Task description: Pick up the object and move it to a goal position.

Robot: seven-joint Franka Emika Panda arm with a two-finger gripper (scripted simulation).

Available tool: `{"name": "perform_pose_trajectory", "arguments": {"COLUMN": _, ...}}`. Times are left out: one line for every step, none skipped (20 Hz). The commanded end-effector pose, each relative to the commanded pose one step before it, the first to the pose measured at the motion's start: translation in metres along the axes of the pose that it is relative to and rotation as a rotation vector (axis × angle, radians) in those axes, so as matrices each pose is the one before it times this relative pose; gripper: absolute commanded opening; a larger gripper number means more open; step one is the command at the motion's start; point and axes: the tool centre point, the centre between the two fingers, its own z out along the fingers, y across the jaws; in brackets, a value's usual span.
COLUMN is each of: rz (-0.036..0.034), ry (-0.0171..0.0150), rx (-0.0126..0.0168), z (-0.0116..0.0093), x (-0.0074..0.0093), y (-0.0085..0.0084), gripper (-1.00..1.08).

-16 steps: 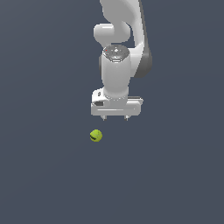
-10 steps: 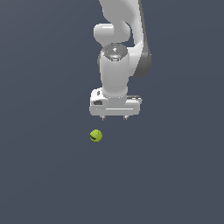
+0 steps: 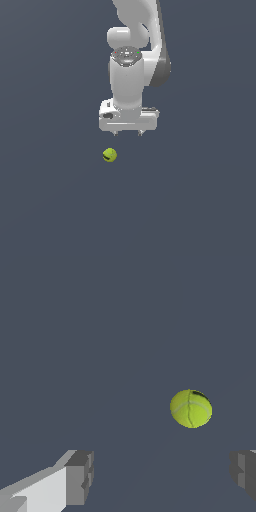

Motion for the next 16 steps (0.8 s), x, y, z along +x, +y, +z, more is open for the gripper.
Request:
{"name": "perform_pose_trajectory", "arguments": {"rz": -0.00678, "ry": -0.00125, "rx": -0.00067, "z": 0.00213, "x": 0.00028, "y": 0.00194, "gripper": 1.0}}
{"name": "perform_pose_trajectory", "arguments": {"rz": -0.00488, "ry": -0.00053, "rx": -0.00043, "z": 0.00137, "x": 0.00028, "y": 0.00137, "gripper": 1.0}}
{"name": "perform_pose_trajectory", "arguments": {"rz": -0.00596, "ry": -0.00066, "rx": -0.0005, "z": 0.0017, "x": 0.00033, "y": 0.00157, "gripper": 1.0}}
{"name": "perform_pose_trajectory", "arguments": {"rz": -0.00698, "ry": -0.00078, "rx": -0.00056, "z": 0.00203, "x": 0.00037, "y": 0.00182, "gripper": 1.0}}
{"name": "perform_pose_trajectory", "arguments": {"rz": -0.00799, "ry": -0.0009, "rx": -0.00061, "z": 0.00234, "x": 0.00039, "y": 0.00204, "gripper": 1.0}}
{"name": "perform_pose_trajectory", "arguments": {"rz": -0.00887, "ry": -0.001, "rx": -0.00065, "z": 0.00261, "x": 0.0004, "y": 0.0023, "gripper": 1.0}}
{"name": "perform_pose_trajectory", "arguments": {"rz": -0.0098, "ry": -0.00112, "rx": -0.00068, "z": 0.00287, "x": 0.0004, "y": 0.00254, "gripper": 1.0}}
{"name": "perform_pose_trajectory", "arguments": {"rz": -0.01076, "ry": -0.00123, "rx": -0.0007, "z": 0.00315, "x": 0.00038, "y": 0.00281, "gripper": 1.0}}
{"name": "perform_pose_trajectory", "arguments": {"rz": -0.01172, "ry": -0.00135, "rx": -0.00071, "z": 0.00343, "x": 0.00035, "y": 0.00306, "gripper": 1.0}}
{"name": "perform_pose_trajectory", "arguments": {"rz": -0.0127, "ry": -0.00148, "rx": -0.0007, "z": 0.00374, "x": 0.00031, "y": 0.00332, "gripper": 1.0}}
{"name": "perform_pose_trajectory", "arguments": {"rz": -0.01371, "ry": -0.0016, "rx": -0.00068, "z": 0.00405, "x": 0.00025, "y": 0.00357, "gripper": 1.0}}
{"name": "perform_pose_trajectory", "arguments": {"rz": -0.01469, "ry": -0.00173, "rx": -0.00064, "z": 0.00436, "x": 0.00016, "y": 0.00383, "gripper": 1.0}}
{"name": "perform_pose_trajectory", "arguments": {"rz": -0.0157, "ry": -0.00185, "rx": -0.00058, "z": 0.00468, "x": 0.00006, "y": 0.00408, "gripper": 1.0}}
{"name": "perform_pose_trajectory", "arguments": {"rz": -0.01671, "ry": -0.00197, "rx": -0.0005, "z": 0.00499, "x": -0.00007, "y": 0.00433, "gripper": 1.0}}
{"name": "perform_pose_trajectory", "arguments": {"rz": -0.0177, "ry": -0.00208, "rx": -0.0004, "z": 0.00532, "x": -0.00022, "y": 0.00458, "gripper": 1.0}}
{"name": "perform_pose_trajectory", "arguments": {"rz": -0.01843, "ry": -0.00216, "rx": -0.00028, "z": 0.00556, "x": -0.00039, "y": 0.00473, "gripper": 1.0}}
